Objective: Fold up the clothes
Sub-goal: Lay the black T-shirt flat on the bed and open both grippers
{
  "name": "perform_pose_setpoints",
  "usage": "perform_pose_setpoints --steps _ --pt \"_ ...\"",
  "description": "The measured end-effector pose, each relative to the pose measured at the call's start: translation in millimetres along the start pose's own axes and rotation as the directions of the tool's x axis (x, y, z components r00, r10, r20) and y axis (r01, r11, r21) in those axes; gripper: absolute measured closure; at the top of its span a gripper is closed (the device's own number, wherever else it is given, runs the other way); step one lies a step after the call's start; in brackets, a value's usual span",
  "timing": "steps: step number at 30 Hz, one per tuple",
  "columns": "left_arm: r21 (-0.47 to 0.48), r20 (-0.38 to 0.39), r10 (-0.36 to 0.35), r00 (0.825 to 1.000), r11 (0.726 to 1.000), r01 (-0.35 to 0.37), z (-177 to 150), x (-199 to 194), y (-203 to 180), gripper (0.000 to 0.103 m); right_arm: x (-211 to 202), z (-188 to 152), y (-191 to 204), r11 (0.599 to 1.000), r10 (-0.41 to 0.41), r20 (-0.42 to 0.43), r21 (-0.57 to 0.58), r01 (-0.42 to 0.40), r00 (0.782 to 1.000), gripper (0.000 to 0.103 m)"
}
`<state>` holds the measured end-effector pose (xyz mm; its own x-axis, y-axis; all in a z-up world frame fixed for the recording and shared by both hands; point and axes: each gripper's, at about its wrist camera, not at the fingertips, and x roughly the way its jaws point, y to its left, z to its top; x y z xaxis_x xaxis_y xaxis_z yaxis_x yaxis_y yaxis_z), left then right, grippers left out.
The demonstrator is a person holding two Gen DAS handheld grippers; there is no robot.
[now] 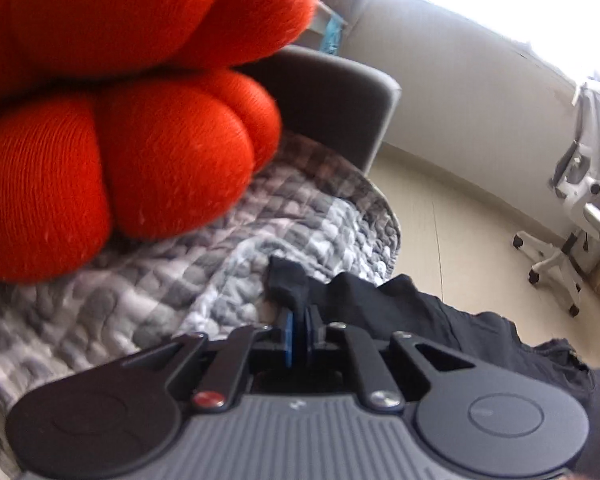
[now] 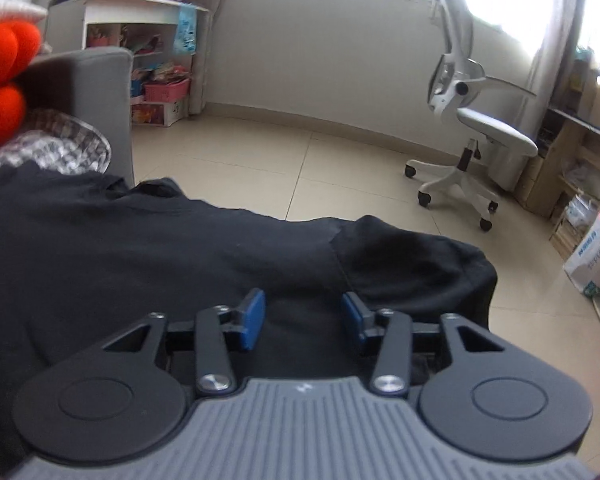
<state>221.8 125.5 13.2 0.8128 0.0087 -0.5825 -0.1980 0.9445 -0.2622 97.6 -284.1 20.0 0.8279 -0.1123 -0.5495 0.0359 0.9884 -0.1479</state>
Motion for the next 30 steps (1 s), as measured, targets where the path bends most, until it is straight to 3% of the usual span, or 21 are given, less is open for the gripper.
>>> perform_pose_setpoints --steps 2,5,7,9,14,20,24,27,30 --pt "-0.029 0.006 0.010 1.000 1.000 -0.010 0.1 -4.9 4.0 0.090 0.1 -1.1 -1.2 1.000 -0.001 -0.002 0.013 0.001 1.000 0.052" --pt "-0.057 0.031 0.040 0.999 0.998 -0.038 0.2 -19.3 6.9 0.076 0.2 -2.7 -3.0 0.999 -0.001 -0.006 0.033 0.001 1.000 0.049" --pt "-0.058 0.038 0.046 0.998 0.997 -0.043 -3.5 -32.8 8.0 0.075 0.2 -3.8 -4.1 0.999 -0.002 -0.008 0.046 0.002 1.000 0.046" --pt "-0.050 0.038 0.036 0.999 0.998 -0.034 -10.5 -48.8 8.4 0.067 0.3 -4.8 -5.3 0.998 -0.002 -0.011 0.059 0.003 1.000 0.042" --pt "0.019 0.037 -0.034 0.999 0.999 0.033 -45.7 -95.5 8.9 0.057 2.3 -7.0 -15.9 0.992 0.013 -0.025 0.122 -0.009 1.000 0.029" --pt "0.139 0.005 -0.062 0.998 0.988 0.060 -87.9 -136.6 11.6 0.056 -16.8 -9.7 -21.8 0.992 0.043 -0.026 0.122 -0.040 0.999 0.028" --pt "0.201 0.002 -0.082 0.997 0.976 0.080 -115.7 -161.9 9.4 0.050 -55.4 -21.9 -18.7 0.971 0.178 -0.008 0.167 -0.174 0.984 0.028" --pt "0.246 0.017 -0.079 0.997 0.966 0.073 -127.6 -165.8 5.8 0.046 -80.6 -34.1 -5.5 0.971 0.219 0.003 0.101 -0.218 0.976 0.028" --pt "0.248 0.018 -0.078 0.997 0.966 0.071 -129.3 -165.7 5.2 0.044 -86.3 -50.7 6.4 0.968 0.247 -0.038 0.055 -0.245 0.968 0.030"
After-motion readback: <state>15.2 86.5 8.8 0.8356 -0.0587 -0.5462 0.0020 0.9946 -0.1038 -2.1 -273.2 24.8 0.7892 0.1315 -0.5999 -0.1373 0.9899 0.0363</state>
